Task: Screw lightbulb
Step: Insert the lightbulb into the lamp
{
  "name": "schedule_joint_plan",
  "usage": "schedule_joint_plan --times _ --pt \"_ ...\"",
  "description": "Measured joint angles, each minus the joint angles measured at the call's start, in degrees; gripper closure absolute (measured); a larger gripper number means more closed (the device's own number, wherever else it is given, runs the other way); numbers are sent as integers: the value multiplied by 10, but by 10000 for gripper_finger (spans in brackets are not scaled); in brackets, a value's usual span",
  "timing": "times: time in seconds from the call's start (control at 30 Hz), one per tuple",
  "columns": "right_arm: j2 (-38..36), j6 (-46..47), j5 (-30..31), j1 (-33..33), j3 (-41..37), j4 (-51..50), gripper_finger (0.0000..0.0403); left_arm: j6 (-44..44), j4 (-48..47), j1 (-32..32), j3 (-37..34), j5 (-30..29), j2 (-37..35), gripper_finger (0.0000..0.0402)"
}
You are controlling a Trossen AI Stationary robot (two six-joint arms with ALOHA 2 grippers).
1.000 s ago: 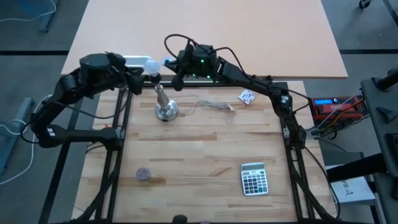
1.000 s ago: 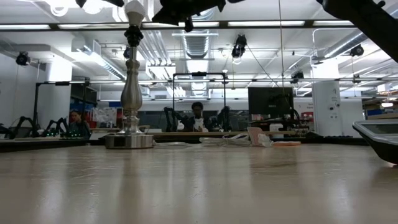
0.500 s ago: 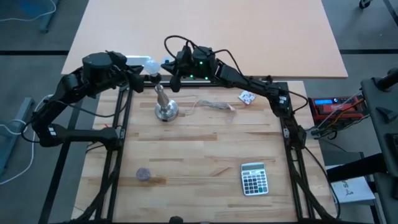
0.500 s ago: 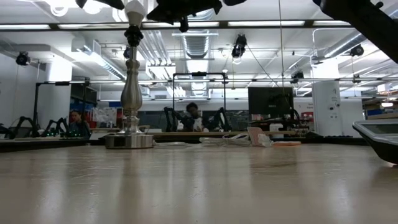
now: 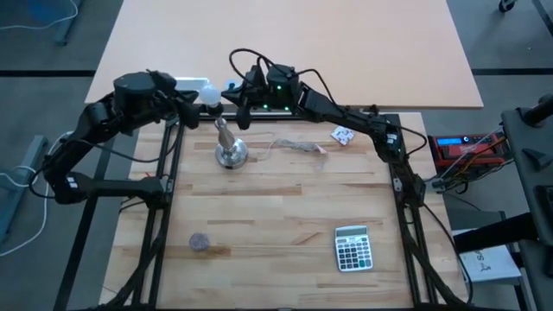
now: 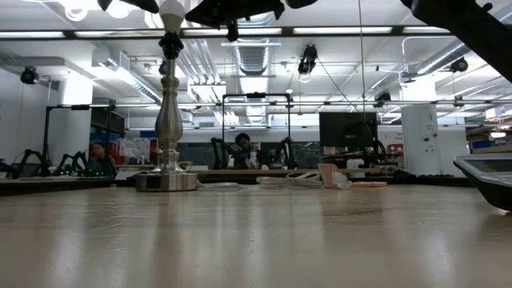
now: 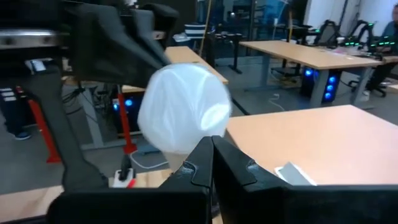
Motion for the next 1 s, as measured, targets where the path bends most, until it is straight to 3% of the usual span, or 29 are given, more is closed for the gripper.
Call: schedule_joint_plan --times 0.33,0.57,0.8,1.0 --pt "-1 2 -2 8 1 -25 403 40 24 0 0 -42 14 381" --pt "-8 -22 59 4 1 -37 403 30 15 -1 12 -37 -19 381" --pt "-12 -35 60 2 1 -34 403 38 9 -1 15 77 -39 381" --pt "-13 -41 55 2 1 -25 403 38 -17 -1 14 48 -21 381"
